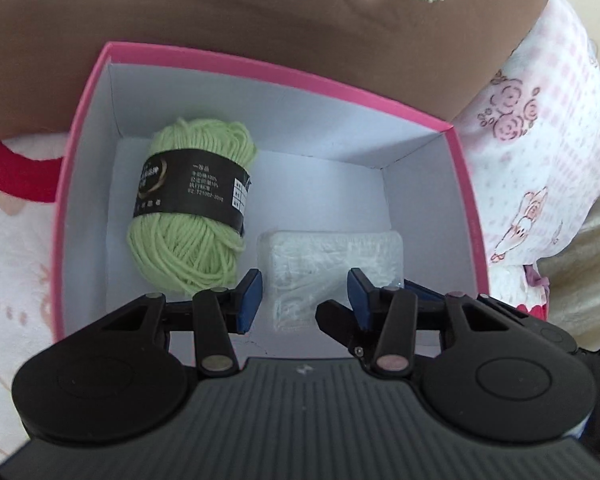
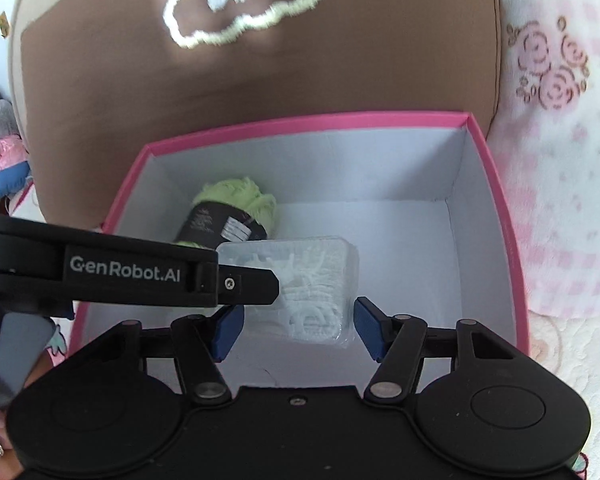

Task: Organize objects
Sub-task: 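Lower the floss-pick box into the pink box beside the yarn ball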

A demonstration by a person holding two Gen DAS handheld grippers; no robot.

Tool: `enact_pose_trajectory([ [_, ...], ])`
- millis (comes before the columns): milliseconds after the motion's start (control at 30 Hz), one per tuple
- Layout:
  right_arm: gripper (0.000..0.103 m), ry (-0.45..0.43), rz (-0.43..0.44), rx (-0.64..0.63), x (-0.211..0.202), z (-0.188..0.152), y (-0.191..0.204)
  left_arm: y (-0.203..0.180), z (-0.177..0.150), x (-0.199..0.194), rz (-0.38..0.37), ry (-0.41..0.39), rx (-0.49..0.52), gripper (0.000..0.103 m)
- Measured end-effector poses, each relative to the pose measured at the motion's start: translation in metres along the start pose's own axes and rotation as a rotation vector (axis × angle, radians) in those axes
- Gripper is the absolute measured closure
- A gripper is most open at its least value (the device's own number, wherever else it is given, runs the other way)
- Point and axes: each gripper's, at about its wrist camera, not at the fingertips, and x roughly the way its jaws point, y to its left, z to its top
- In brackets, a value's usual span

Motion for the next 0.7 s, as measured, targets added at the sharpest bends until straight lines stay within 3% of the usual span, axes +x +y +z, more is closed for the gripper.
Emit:
enact_pose_trajectory([
  [300, 0.039, 0.079, 0.037, 0.152, 0.036, 0.001, -0.021, 0.001, 0.0, 0.023, 0.081, -0.002, 0.015, 0.061],
  [500, 0.039, 0.104, 0.042, 0.155, 0.05, 0.006, -0.013, 0.008, 0.005, 0.023, 0.115, 0.002, 0.003, 0.063],
  [700, 0.042, 0.116, -0.006, 0.082, 0.062, 0.009, 0.001, 0.009, 0.007, 0.028, 0.155, -0.001, 0.029, 0.063],
])
